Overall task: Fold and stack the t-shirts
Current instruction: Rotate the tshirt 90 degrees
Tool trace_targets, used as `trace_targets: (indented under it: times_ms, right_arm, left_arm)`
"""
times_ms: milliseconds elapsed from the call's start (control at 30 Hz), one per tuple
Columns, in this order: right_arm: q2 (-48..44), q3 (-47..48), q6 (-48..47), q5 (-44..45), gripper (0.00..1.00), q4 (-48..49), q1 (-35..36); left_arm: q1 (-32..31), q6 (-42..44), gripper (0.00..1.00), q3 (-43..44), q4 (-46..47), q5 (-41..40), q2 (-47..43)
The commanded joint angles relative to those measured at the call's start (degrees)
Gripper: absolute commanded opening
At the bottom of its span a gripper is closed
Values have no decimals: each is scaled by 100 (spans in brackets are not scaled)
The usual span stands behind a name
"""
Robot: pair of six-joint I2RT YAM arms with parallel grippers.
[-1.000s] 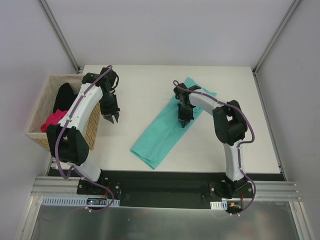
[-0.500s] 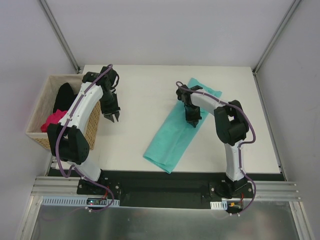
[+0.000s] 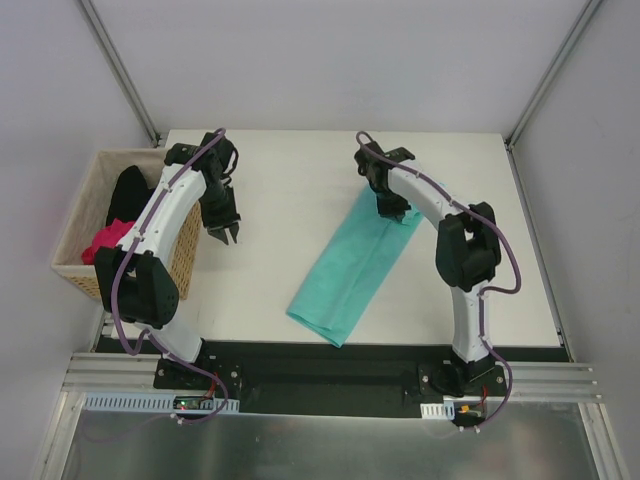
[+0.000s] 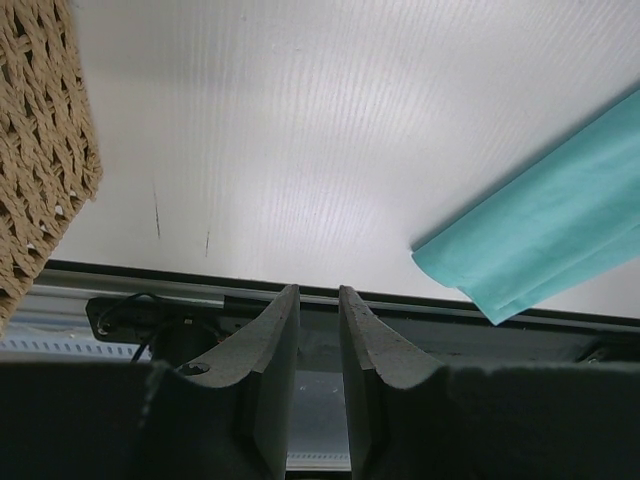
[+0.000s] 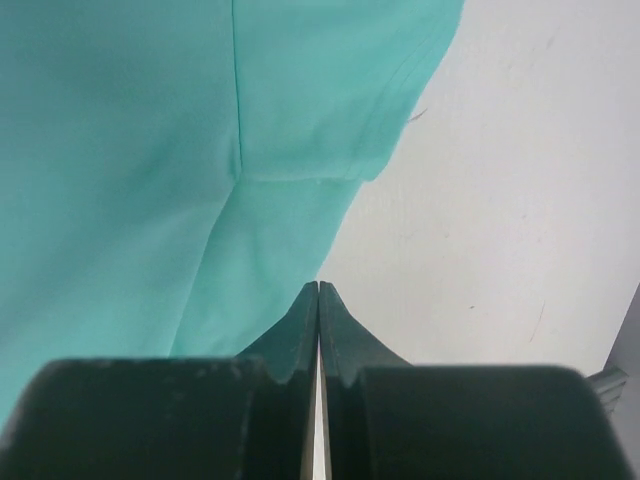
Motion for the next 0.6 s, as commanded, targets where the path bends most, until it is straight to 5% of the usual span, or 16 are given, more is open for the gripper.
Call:
trace_targets:
  times_ms: [0, 233, 567]
  right_arm:
    - [-141, 804, -225, 278, 1, -295, -435]
    - [783, 2086, -716, -230, 1, -287, -1042]
    - [1433, 2660, -858, -583, 1, -68, -1394]
  left_arm:
    - [4, 173, 22, 330, -162, 126, 149]
    - [4, 305, 22, 804, -337, 12, 483]
    - [-5, 305, 22, 1402, -557, 64, 949]
